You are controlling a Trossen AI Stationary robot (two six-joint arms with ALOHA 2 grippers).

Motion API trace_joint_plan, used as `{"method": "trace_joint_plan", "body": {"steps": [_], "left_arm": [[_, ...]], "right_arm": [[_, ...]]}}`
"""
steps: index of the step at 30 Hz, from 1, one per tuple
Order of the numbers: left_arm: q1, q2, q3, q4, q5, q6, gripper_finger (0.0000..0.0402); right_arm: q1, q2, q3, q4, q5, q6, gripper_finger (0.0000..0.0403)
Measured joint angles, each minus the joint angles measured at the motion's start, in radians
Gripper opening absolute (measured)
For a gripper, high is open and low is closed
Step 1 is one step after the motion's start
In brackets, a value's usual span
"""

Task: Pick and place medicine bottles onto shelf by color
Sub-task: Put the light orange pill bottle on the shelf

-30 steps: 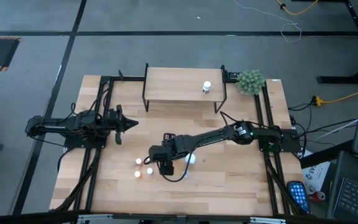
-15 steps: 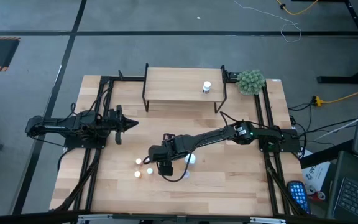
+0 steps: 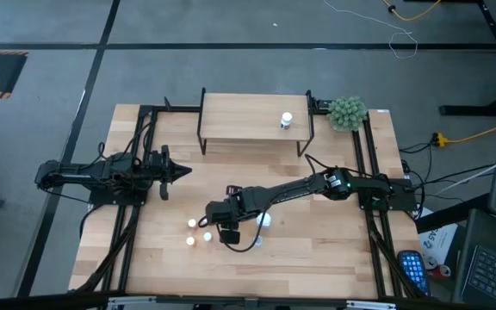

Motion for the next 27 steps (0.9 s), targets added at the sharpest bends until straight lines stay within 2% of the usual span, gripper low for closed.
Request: {"method": "trace_joint_plan", "body": {"steps": [16, 22, 27], "left_arm": [[0.000, 0.000, 0.000, 0.000, 0.000, 0.000, 0.0000], [0.000, 0.000, 0.000, 0.000, 0.000, 0.000, 0.0000], [0.000, 0.000, 0.000, 0.000, 0.000, 0.000, 0.0000]], "right_arm": [[0.000, -0.004, 0.000, -0.001, -0.004, -0.005, 0.0019], [0.000, -0.004, 0.000, -0.001, -0.003, -0.006, 0.0007], [0.000, -0.003, 0.000, -0.001, -0.007, -0.008, 0.0018]]}}
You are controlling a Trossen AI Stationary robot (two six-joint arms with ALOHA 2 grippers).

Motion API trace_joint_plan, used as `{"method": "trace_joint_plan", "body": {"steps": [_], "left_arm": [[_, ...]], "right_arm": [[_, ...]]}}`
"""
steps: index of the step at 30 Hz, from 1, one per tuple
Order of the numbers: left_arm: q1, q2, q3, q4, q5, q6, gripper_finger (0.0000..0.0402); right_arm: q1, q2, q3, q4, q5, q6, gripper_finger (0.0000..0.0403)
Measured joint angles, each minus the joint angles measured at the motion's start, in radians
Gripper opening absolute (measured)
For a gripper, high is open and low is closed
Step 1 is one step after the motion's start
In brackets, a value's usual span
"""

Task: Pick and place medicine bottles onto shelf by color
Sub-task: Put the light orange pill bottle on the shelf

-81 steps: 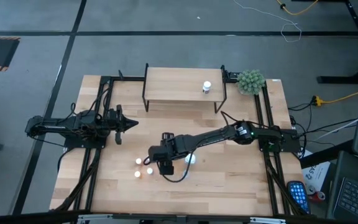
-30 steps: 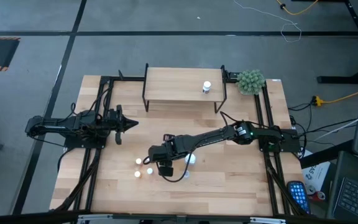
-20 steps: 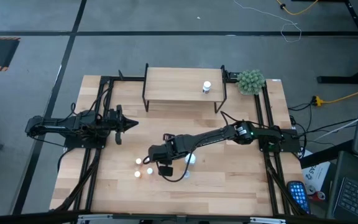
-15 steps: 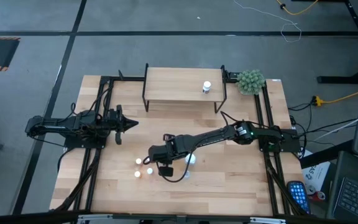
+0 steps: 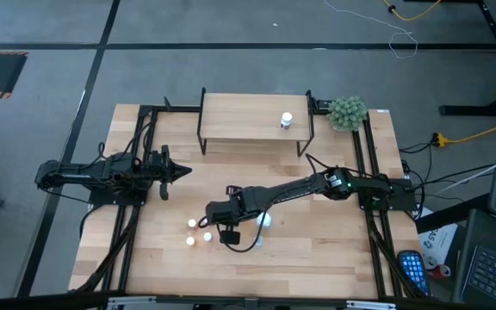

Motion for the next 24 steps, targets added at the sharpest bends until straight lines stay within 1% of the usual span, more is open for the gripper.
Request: {"method": "trace_joint_plan", "body": {"steps": [3, 11, 14, 17, 24], "left_arm": [[0.000, 0.000, 0.000, 0.000, 0.000, 0.000, 0.0000], [0.000, 0.000, 0.000, 0.000, 0.000, 0.000, 0.0000], [0.000, 0.000, 0.000, 0.000, 0.000, 0.000, 0.0000], [0.000, 0.000, 0.000, 0.000, 0.000, 0.000, 0.0000], [0.000, 0.000, 0.000, 0.000, 0.000, 0.000, 0.0000]], "right_arm": [[0.000, 0.000, 0.000, 0.001, -0.025, 0.000, 0.0024], [0.000, 0.001, 0.000, 0.004, -0.031, 0.000, 0.0026], [0.000, 0.001, 0.000, 0.004, -0.030, -0.009, 0.0035], [0.000, 0.001, 0.000, 0.003, -0.030, -0.025, 0.0061], [0.000, -0.006, 0.000, -0.004, -0.030, -0.029, 0.0141]]}}
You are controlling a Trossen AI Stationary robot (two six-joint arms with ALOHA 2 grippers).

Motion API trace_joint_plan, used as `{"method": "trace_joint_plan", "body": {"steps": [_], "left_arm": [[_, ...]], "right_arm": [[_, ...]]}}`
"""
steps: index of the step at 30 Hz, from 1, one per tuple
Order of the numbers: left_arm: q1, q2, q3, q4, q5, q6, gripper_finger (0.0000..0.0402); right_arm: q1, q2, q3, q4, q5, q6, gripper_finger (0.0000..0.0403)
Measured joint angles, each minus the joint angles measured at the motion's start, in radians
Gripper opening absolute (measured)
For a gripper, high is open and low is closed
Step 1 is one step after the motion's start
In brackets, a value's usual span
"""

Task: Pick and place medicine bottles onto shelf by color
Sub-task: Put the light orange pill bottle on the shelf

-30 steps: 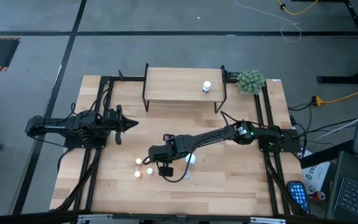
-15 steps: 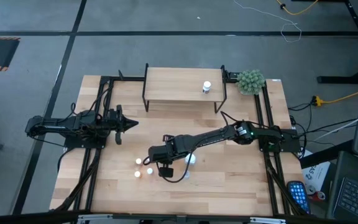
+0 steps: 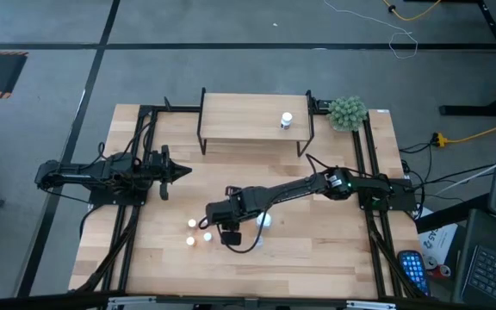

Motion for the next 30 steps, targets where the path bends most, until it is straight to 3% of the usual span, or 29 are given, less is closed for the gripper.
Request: {"method": "trace_joint_plan", "body": {"steps": [7, 30], "left_arm": [[0.000, 0.000, 0.000, 0.000, 0.000, 0.000, 0.0000], [0.000, 0.000, 0.000, -0.001, 0.000, 0.000, 0.0000]], "right_arm": [[0.000, -0.029, 0.053, -0.025, 0.016, -0.014, 0.0179], [-0.013, -0.017, -0.001, -0.027, 0.074, 0.004, 0.0181]]}}
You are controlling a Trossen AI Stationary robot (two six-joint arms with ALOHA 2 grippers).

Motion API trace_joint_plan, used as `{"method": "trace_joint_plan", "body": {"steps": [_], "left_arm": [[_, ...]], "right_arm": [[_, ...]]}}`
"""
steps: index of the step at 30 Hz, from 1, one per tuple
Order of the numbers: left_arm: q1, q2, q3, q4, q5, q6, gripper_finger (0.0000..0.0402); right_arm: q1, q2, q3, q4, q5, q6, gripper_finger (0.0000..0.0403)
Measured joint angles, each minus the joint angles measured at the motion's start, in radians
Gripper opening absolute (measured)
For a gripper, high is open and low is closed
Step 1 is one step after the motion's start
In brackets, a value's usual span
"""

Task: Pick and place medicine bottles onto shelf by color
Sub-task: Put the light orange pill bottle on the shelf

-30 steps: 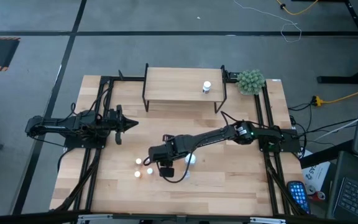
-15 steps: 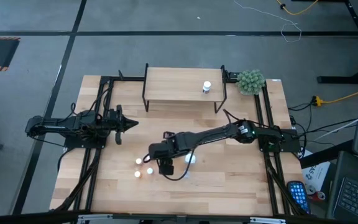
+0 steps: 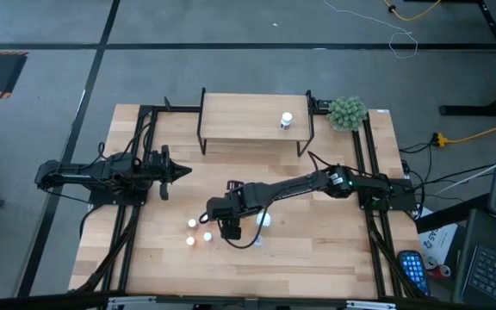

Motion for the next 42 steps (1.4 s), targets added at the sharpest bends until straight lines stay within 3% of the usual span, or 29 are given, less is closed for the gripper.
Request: {"method": "trace_joint_plan", "body": {"steps": [7, 31, 42], "left_arm": [[0.000, 0.000, 0.000, 0.000, 0.000, 0.000, 0.0000], [0.000, 0.000, 0.000, -0.022, 0.000, 0.000, 0.0000], [0.000, 0.000, 0.000, -0.022, 0.000, 0.000, 0.0000]], "right_arm": [[0.000, 0.005, -0.002, 0.007, 0.041, -0.008, 0.0181], [-0.002, 0.032, -0.002, 0.009, 0.020, -0.003, 0.0179], [-0.002, 0.033, -0.002, -0.005, 0.015, 0.029, 0.0107]]}}
